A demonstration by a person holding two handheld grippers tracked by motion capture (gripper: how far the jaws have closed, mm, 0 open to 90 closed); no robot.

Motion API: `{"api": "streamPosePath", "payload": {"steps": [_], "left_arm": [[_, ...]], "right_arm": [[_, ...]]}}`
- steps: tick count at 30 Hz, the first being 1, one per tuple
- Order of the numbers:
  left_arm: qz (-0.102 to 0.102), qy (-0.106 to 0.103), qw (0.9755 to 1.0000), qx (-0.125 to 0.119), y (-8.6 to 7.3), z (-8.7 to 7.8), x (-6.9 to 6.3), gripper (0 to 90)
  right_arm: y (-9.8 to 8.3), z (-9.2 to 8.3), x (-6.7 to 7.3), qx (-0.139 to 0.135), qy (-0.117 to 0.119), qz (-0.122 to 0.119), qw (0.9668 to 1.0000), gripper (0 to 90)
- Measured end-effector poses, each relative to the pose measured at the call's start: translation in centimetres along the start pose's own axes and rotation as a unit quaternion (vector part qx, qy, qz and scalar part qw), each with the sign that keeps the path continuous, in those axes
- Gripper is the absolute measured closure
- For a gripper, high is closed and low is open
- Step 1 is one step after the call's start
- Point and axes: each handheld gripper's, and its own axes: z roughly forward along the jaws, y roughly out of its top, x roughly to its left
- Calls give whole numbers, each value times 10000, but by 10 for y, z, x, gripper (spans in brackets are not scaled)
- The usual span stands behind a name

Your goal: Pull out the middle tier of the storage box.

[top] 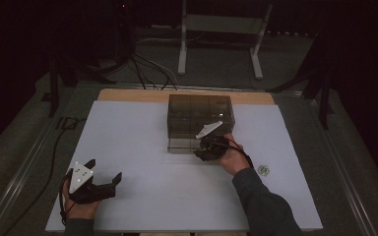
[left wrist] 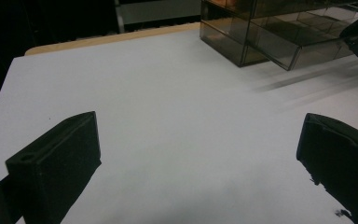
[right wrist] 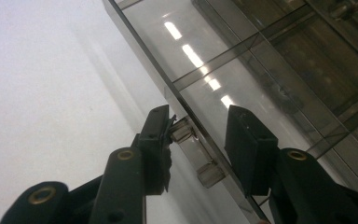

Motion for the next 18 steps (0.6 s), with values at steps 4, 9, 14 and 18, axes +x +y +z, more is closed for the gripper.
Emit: {"api": "streamPosePath", "payload": {"steps": [4, 9, 14, 18], "left_arm": [[0, 2, 10000, -1, 0, 0, 0, 6], [1, 7, 10000, 4, 0, 0, 0, 6], [-2, 5, 10000, -4, 0, 0, 0, 6], [-4, 6, 10000, -3, 0, 0, 0, 6]], "right_arm": [[-1, 2, 0, 9, 35, 35, 10000, 610], [-2, 3, 0, -32, 98, 91, 9999, 611], [-1, 3, 2, -123, 79, 86, 9999, 539], [0, 2, 3, -223, 91, 152, 9996, 470]]}}
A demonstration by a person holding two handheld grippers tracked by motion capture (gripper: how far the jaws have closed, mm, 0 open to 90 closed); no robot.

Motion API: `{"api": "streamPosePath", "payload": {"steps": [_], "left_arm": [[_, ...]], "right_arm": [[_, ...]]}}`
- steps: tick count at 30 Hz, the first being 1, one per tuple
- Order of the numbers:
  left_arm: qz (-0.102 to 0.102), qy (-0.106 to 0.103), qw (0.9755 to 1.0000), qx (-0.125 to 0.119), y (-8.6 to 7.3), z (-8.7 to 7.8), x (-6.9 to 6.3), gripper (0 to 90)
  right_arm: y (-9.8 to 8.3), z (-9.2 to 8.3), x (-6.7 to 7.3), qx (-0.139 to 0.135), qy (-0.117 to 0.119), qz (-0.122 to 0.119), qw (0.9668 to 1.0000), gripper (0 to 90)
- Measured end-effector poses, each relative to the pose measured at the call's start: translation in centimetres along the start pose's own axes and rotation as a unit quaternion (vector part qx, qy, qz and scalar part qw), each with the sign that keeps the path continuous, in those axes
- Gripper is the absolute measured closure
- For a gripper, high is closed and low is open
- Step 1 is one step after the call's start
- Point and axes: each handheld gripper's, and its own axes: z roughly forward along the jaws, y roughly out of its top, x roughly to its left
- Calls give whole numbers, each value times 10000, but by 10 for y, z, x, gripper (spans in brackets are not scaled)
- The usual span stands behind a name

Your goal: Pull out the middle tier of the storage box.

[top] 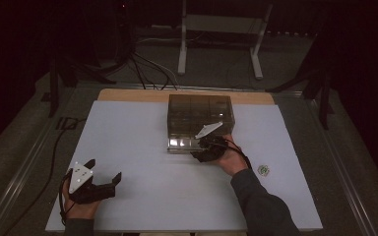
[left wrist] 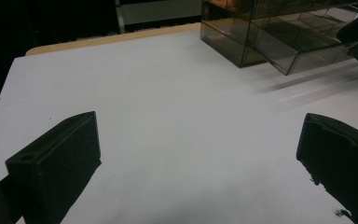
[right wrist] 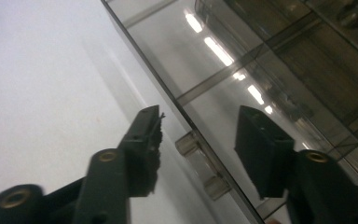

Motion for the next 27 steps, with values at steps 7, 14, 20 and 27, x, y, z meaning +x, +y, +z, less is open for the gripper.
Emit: {"api": "streamPosePath", "payload": {"steps": [7, 14, 20, 27], "left_arm": [[-8, -2, 10000, -2, 0, 1, 0, 6], [24, -11, 10000, 15, 1, 2, -1, 6], [21, -10, 10000, 25, 1, 2, -1, 6], [30, -22, 10000, 21, 0, 2, -1, 6]], "right_arm": [[3, -6, -2, -472, 171, 349, 9981, 226], [3, -12, -4, -748, 41, 567, 9956, 83], [4, -20, -6, -902, -108, 748, 9931, 0], [1, -30, -11, -1172, 9, 996, 9881, 0]]}}
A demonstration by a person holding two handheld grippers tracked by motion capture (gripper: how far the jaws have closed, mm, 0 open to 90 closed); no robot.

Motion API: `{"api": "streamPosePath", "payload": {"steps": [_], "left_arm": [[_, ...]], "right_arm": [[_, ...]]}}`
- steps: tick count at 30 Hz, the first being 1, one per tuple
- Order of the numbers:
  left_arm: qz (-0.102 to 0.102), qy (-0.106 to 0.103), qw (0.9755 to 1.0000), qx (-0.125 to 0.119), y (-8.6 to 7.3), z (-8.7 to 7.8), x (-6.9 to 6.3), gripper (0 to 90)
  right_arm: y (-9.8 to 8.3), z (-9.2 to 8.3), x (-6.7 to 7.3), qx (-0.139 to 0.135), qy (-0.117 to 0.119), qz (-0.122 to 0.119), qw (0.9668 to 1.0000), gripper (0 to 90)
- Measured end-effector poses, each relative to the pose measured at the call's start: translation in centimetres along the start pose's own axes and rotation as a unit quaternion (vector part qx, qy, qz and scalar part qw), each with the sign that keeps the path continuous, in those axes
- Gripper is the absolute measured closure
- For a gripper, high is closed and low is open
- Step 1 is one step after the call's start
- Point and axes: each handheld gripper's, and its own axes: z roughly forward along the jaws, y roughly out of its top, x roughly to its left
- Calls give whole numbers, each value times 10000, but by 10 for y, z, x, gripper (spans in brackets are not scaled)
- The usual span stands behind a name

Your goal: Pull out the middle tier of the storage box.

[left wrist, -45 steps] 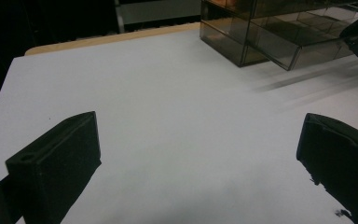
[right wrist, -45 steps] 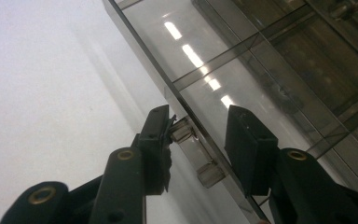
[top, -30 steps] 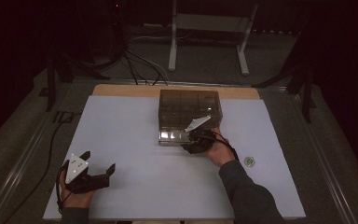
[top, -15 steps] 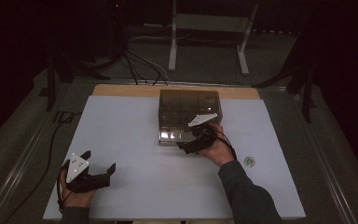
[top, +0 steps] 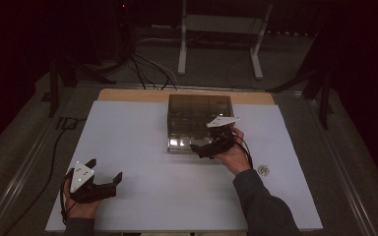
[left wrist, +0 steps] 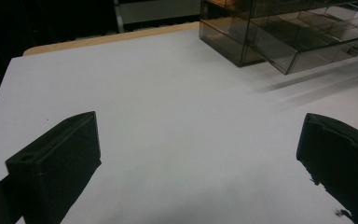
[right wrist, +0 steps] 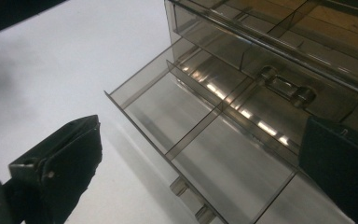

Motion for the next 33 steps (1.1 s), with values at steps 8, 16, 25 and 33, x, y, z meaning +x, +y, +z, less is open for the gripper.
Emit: {"api": "streamPosePath", "payload": {"steps": [8, 16, 25, 33], "left_arm": [[-13, 33, 10000, 3, -2, -2, 1, 6], [32, 28, 10000, 4, -1, -1, -1, 6], [50, 22, 10000, 16, 0, 1, -2, 6], [7, 41, 10000, -18, 0, -2, 0, 6]], "right_arm": [[0, -12, -5, -156, -71, -8, 9999, 0], [-1, -21, -7, -297, -139, -121, 9994, 2], [-4, -33, -16, -431, -182, -107, 9988, 2], [-7, -41, -21, -445, -360, -109, 9983, 2]]}}
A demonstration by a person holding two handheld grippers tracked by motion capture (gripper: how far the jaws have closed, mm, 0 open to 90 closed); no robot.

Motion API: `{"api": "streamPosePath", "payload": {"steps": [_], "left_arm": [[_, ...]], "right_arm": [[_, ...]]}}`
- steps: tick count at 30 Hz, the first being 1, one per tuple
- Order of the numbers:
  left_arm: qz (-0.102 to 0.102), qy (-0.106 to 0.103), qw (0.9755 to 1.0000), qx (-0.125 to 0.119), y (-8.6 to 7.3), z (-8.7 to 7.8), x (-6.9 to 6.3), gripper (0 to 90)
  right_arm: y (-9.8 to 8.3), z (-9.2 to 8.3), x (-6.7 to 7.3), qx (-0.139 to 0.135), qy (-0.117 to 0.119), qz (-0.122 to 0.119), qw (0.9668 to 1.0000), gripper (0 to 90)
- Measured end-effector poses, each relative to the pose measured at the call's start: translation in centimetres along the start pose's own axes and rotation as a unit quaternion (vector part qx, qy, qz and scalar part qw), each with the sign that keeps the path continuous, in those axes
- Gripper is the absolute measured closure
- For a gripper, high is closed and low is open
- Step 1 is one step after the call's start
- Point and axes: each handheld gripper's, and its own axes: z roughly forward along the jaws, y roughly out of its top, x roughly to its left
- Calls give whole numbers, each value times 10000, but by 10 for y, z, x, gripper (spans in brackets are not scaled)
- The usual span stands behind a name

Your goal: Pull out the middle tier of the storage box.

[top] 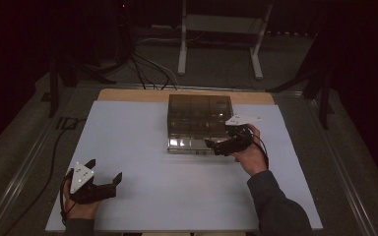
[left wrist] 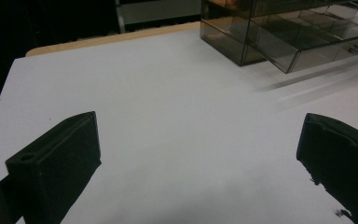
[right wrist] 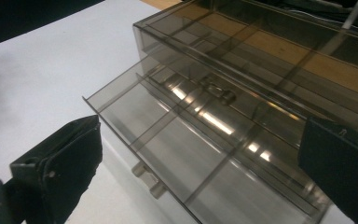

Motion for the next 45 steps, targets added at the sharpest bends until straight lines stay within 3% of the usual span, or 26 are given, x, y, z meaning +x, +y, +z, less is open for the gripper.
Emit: {"api": "streamPosePath", "payload": {"steps": [8, 18, 45], "left_arm": [[40, -3, 10000, 38, 1, 3, -1, 6], [40, 24, 10000, 71, 1, 3, -2, 6], [35, 35, 10000, 74, 1, 4, -2, 6]], "right_arm": [[-3, -9, -6, -17, -109, 62, 9999, 1], [-14, -23, -15, 31, -258, 320, 9991, 1], [-35, -50, -34, 78, -629, 454, 9970, 1]]}}
